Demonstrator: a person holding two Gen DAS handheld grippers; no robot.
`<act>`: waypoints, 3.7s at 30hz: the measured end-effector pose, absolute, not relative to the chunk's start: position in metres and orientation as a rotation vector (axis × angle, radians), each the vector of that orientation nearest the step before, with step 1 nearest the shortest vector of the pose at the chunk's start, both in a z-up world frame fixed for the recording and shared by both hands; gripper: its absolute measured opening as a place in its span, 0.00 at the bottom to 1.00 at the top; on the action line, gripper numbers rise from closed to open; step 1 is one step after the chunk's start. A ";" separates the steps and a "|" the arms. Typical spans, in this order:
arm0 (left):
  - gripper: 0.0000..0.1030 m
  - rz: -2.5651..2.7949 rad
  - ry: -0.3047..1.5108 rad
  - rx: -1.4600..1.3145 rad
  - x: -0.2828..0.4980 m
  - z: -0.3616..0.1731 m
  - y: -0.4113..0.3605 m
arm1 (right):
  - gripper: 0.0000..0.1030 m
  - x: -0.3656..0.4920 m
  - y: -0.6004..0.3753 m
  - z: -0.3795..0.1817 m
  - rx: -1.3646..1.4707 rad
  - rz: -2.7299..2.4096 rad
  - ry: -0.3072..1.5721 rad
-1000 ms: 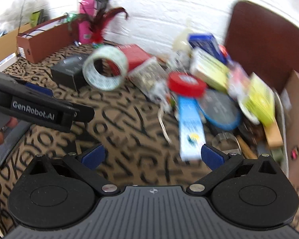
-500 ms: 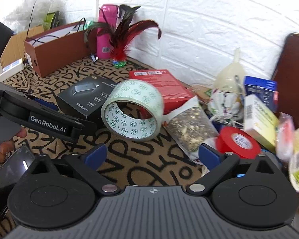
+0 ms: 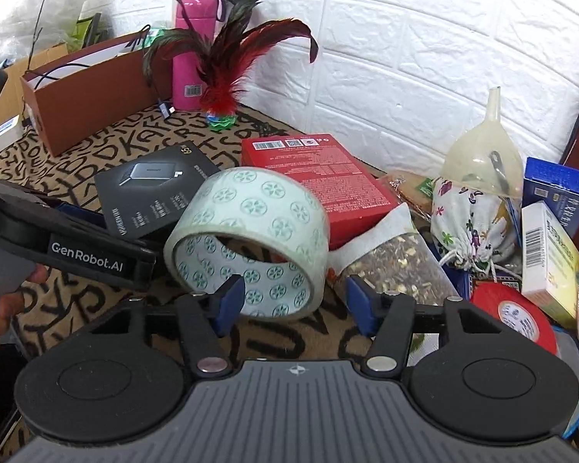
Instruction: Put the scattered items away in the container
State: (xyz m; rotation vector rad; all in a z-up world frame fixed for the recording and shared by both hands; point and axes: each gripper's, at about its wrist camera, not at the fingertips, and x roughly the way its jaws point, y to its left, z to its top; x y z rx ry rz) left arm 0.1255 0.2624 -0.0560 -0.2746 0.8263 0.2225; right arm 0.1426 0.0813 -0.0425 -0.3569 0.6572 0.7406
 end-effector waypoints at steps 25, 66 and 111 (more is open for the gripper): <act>0.59 -0.001 0.841 -0.236 0.088 -0.035 0.199 | 0.24 0.098 -0.031 -0.017 -0.270 0.742 0.767; 1.00 0.012 0.800 0.192 0.193 -0.041 0.239 | 0.67 0.086 -0.001 -0.027 -0.311 0.856 0.825; 1.00 -0.096 0.883 -0.468 0.111 -0.061 0.261 | 0.66 0.135 0.031 -0.042 -0.081 1.087 0.956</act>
